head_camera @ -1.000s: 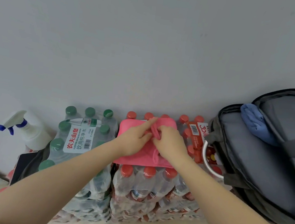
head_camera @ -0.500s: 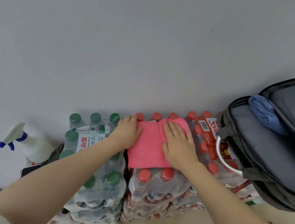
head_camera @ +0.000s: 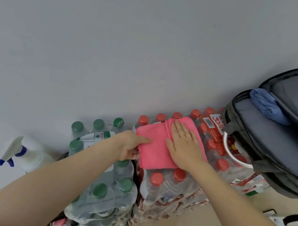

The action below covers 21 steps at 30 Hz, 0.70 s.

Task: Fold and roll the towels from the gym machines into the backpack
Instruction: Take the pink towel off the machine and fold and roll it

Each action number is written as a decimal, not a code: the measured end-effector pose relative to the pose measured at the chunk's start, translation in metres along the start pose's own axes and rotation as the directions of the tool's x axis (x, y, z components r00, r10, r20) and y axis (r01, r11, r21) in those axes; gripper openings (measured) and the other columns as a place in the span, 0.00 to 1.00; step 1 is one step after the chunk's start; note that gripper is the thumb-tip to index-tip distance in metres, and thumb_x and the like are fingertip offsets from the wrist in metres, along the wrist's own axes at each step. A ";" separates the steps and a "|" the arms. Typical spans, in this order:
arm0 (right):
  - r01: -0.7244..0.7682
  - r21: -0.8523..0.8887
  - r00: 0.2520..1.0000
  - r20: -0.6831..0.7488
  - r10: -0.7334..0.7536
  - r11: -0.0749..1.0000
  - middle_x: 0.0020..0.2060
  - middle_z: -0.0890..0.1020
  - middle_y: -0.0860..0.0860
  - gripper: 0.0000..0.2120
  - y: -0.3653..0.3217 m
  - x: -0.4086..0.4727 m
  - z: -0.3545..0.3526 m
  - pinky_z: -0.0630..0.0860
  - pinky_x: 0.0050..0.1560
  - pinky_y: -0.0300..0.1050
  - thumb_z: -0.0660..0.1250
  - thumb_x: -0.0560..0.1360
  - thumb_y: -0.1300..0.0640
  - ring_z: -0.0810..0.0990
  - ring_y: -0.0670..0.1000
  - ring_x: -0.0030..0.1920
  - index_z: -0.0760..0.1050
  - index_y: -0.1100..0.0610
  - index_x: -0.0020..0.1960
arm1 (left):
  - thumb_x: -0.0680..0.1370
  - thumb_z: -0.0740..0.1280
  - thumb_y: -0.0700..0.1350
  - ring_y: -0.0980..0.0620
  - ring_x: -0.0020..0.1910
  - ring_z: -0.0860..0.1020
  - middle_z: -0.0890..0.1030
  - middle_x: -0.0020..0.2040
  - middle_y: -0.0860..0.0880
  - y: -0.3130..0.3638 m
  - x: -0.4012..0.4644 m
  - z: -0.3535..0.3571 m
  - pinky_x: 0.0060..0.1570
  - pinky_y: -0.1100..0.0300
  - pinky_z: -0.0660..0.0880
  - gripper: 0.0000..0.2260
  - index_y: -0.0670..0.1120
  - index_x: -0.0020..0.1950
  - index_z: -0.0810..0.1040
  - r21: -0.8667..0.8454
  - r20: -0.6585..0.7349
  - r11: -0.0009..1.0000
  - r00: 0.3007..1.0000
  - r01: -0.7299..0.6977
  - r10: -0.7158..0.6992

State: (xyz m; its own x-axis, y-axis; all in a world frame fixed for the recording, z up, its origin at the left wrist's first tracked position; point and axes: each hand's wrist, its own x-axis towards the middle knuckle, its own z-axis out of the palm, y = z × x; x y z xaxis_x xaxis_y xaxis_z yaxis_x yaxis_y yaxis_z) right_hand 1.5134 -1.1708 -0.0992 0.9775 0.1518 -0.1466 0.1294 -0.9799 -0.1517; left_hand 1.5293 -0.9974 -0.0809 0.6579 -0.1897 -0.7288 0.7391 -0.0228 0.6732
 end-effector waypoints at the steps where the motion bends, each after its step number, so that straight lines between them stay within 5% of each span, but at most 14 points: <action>1: -0.001 0.017 1.000 0.012 0.000 1.000 0.76 0.45 0.52 0.28 -0.005 0.000 -0.001 0.39 0.75 0.47 0.42 0.80 0.47 0.42 0.49 0.76 0.41 0.57 0.76 | 0.76 0.66 0.38 0.50 0.39 0.76 0.78 0.44 0.44 -0.001 -0.001 -0.002 0.35 0.59 0.77 0.05 0.40 0.50 0.73 -0.068 -0.015 0.996 0.998 -0.058 0.057; 4: 0.014 0.084 0.999 0.027 -0.016 0.996 0.76 0.46 0.51 0.27 -0.025 0.003 -0.003 0.39 0.74 0.49 0.45 0.81 0.48 0.41 0.50 0.76 0.44 0.56 0.76 | 0.76 0.64 0.36 0.46 0.43 0.78 0.78 0.49 0.38 0.003 -0.008 -0.010 0.41 0.55 0.78 0.10 0.37 0.56 0.70 -0.154 -0.115 0.951 0.961 -0.267 0.252; 7: 0.039 0.178 0.999 -0.006 -0.038 0.983 0.76 0.53 0.49 0.23 -0.035 0.004 -0.010 0.44 0.73 0.50 0.47 0.81 0.49 0.46 0.50 0.75 0.56 0.53 0.74 | 0.75 0.65 0.35 0.49 0.42 0.77 0.76 0.48 0.44 0.007 -0.022 -0.015 0.43 0.55 0.76 0.14 0.42 0.59 0.66 -0.128 -0.195 0.911 0.911 -0.392 0.364; 10: 0.096 0.152 0.987 -0.145 -0.074 0.984 0.69 0.68 0.46 0.20 -0.021 -0.002 -0.014 0.52 0.66 0.47 0.48 0.79 0.49 0.58 0.50 0.71 0.69 0.48 0.67 | 0.75 0.65 0.35 0.50 0.41 0.78 0.76 0.46 0.45 0.009 -0.032 -0.014 0.44 0.56 0.76 0.14 0.44 0.58 0.67 -0.092 -0.178 0.893 0.890 -0.440 0.420; 13: 0.097 0.044 0.982 -0.165 -0.089 0.994 0.66 0.70 0.47 0.25 -0.011 -0.014 -0.008 0.57 0.61 0.49 0.48 0.71 0.47 0.63 0.52 0.66 0.69 0.44 0.66 | 0.75 0.66 0.36 0.48 0.39 0.78 0.78 0.45 0.44 0.010 -0.035 0.000 0.49 0.49 0.76 0.12 0.44 0.55 0.68 -0.131 -0.080 0.895 0.905 -0.426 0.419; 17: 0.105 0.191 0.986 -0.145 -0.078 0.976 0.67 0.68 0.48 0.23 -0.010 -0.013 0.003 0.60 0.62 0.50 0.53 0.72 0.46 0.62 0.54 0.66 0.70 0.47 0.65 | 0.75 0.67 0.38 0.52 0.32 0.77 0.78 0.42 0.45 0.009 -0.028 0.031 0.35 0.59 0.77 0.12 0.45 0.54 0.67 0.056 0.013 0.879 0.881 -0.473 0.474; 19: 0.110 0.507 0.987 -0.156 -0.034 0.855 0.63 0.73 0.53 0.17 -0.003 -0.009 0.000 0.65 0.64 0.50 0.61 0.74 0.55 0.68 0.55 0.63 0.74 0.56 0.62 | 0.75 0.67 0.39 0.54 0.27 0.75 0.77 0.35 0.47 0.006 -0.018 0.046 0.30 0.63 0.75 0.14 0.44 0.56 0.65 0.206 0.043 0.847 0.869 -0.490 0.493; 21: 0.029 0.847 0.983 -0.119 0.136 0.530 0.57 0.77 0.56 0.13 0.005 -0.011 -0.007 0.70 0.64 0.51 0.59 0.75 0.66 0.74 0.54 0.57 0.75 0.60 0.57 | 0.77 0.64 0.40 0.56 0.26 0.74 0.76 0.32 0.49 0.002 -0.008 0.057 0.31 0.65 0.75 0.12 0.43 0.58 0.66 0.374 0.084 0.784 0.860 -0.496 0.504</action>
State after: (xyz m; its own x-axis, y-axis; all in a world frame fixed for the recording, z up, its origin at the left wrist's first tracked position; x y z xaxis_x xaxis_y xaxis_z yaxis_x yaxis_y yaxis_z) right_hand 1.5044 -1.1788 -0.0913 0.9988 0.0006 -0.0482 -0.0438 -0.4058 -0.9129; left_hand 1.5172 -1.0519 -0.0671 0.9258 -0.2574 -0.2768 0.1988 -0.2911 0.9358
